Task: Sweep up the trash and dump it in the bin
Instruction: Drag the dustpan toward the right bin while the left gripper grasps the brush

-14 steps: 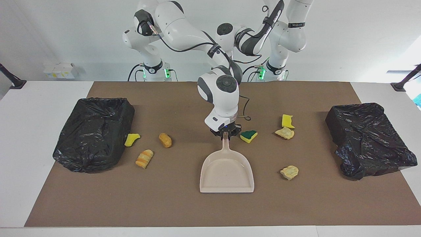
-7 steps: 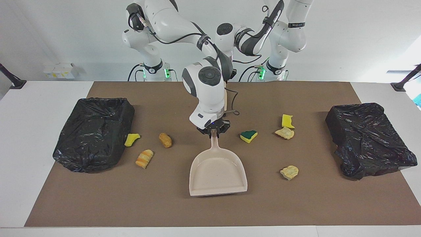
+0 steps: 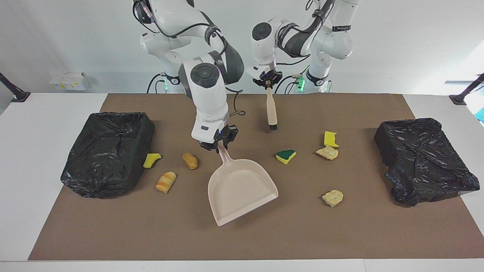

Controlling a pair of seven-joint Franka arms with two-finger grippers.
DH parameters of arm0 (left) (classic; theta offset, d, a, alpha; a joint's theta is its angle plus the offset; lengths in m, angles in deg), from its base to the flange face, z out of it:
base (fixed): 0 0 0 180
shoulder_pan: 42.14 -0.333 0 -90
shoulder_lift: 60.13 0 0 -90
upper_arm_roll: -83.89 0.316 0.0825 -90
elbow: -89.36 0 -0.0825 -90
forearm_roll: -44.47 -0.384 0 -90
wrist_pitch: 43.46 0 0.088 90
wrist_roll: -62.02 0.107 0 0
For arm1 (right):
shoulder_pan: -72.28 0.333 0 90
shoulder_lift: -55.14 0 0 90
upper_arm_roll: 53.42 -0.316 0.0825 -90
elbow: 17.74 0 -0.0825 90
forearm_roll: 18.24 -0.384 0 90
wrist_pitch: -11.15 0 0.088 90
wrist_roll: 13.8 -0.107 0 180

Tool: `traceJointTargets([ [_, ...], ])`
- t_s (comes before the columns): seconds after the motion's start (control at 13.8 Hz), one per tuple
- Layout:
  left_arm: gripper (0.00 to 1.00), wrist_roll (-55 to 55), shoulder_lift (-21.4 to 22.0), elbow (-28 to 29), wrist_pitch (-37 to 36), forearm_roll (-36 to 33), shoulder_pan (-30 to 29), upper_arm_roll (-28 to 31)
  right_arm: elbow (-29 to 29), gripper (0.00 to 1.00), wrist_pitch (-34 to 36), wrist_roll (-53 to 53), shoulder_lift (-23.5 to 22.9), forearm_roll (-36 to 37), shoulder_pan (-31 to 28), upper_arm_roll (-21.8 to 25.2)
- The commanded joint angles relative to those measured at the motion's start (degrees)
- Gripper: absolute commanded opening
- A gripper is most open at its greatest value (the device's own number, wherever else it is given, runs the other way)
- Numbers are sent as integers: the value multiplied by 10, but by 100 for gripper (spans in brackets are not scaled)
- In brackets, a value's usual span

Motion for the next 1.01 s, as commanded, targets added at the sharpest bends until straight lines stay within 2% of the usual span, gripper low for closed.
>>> traceJointTargets([
  [0.0, 0, 4, 59, 6, -57, -2, -75, -3, -21, 0, 42, 122, 36, -10, -32, -5],
  [0.22, 0, 3, 74, 9, -74, -10, -134, -3, -21, 0, 128, 329, 46, -3, -60, -3],
  [0.36, 0, 3, 74, 10, -74, -16, -167, -3, -46, 0, 122, 425, 59, 15, -62, -3],
  [0.51, 0, 3, 74, 14, -72, -33, -197, -3, -110, 0, 74, 435, 92, 17, -53, -6],
  [0.58, 0, 9, 74, 20, -69, -40, -230, -3, -147, 0, 65, 432, 115, 18, -36, -7],
  [0.65, 0, 13, 73, 20, -67, -54, -260, -4, -178, 0, 56, 426, 134, 33, 3, -3],
  [0.72, 0, 17, 73, 21, -65, -61, -269, -3, -221, 0, 41, 424, 161, 83, 21, -6],
  [0.94, 0, 74, 68, 28, -36, -80, -313, -3, -299, 0, -50, 422, 191, 102, 24, -6],
])
